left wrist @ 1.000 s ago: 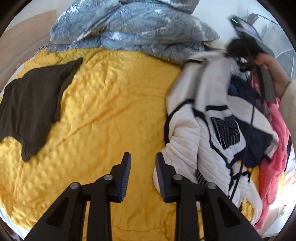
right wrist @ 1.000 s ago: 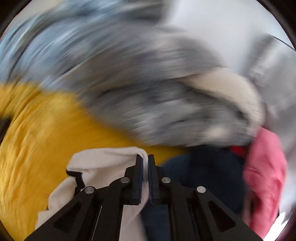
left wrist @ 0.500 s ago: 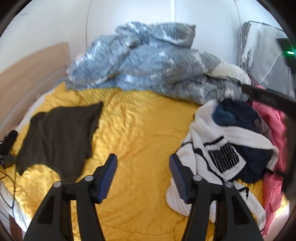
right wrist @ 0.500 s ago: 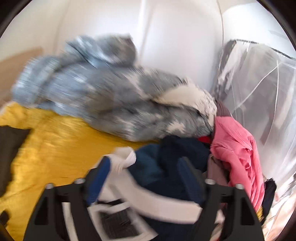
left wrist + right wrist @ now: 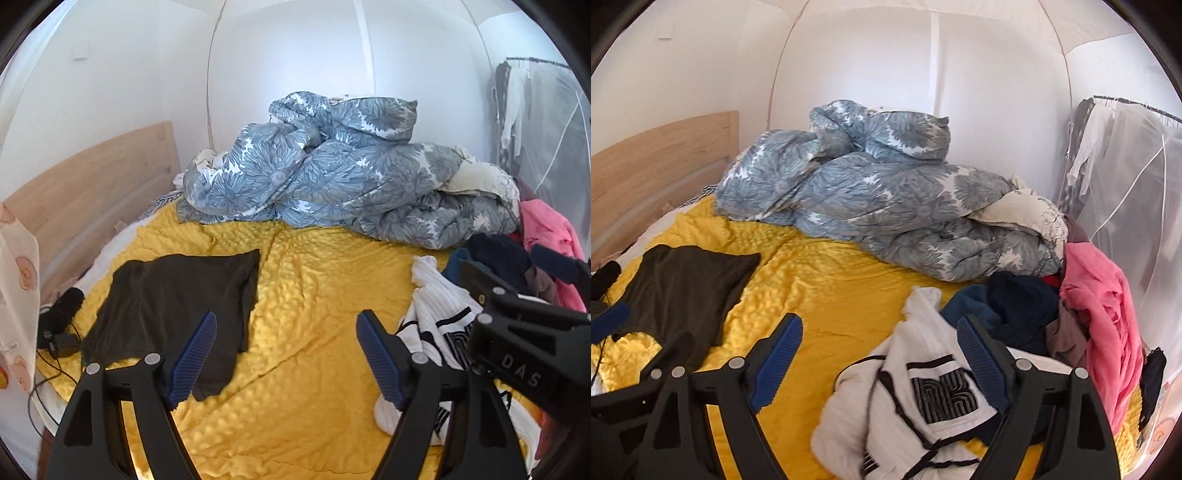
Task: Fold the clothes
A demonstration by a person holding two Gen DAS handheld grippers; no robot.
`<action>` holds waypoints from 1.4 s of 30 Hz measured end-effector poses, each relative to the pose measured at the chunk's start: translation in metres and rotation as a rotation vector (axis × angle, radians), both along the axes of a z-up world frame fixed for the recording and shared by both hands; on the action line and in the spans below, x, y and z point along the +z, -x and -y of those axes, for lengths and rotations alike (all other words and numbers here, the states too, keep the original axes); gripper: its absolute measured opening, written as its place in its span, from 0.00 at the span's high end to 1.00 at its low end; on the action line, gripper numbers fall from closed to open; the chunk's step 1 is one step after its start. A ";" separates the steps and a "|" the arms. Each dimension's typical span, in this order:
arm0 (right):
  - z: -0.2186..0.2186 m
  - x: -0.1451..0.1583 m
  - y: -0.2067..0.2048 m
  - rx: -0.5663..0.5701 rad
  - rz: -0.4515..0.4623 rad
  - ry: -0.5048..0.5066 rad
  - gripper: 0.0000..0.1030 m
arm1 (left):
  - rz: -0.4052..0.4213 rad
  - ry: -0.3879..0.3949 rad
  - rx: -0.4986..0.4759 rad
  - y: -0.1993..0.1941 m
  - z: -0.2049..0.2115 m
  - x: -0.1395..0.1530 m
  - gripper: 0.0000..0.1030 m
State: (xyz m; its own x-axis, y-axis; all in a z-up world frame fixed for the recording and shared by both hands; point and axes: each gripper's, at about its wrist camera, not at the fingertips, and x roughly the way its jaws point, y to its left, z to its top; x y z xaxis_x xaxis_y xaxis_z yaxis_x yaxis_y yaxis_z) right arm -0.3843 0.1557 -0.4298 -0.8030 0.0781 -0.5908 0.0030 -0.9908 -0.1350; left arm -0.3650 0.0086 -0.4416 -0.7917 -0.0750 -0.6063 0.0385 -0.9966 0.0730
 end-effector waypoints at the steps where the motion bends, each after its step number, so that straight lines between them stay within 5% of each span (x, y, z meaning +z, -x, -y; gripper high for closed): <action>1: 0.002 -0.001 -0.002 -0.003 0.002 0.002 0.15 | -0.001 0.008 0.000 0.000 0.001 0.000 0.22; 14: 0.013 -0.009 -0.006 0.028 0.047 0.054 0.15 | 0.024 -0.004 0.142 0.001 0.050 -0.001 0.22; 25: 0.084 -0.017 -0.009 0.270 0.119 0.170 0.15 | 0.034 0.084 0.333 -0.009 0.119 -0.004 0.22; 31: 0.144 -0.016 -0.008 0.385 0.118 0.140 0.15 | 0.041 0.096 0.417 -0.015 0.163 -0.001 0.22; 42: 0.174 -0.024 -0.010 0.413 0.144 0.115 0.15 | 0.063 0.083 0.415 -0.016 0.179 -0.010 0.22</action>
State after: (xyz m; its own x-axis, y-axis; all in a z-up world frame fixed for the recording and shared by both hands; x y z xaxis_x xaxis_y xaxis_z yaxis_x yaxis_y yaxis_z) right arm -0.3742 -0.0179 -0.4539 -0.6622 -0.3041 -0.6848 0.4117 -0.9113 0.0066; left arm -0.3489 -0.1704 -0.4514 -0.6459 -0.4297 -0.6310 0.4276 -0.8884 0.1671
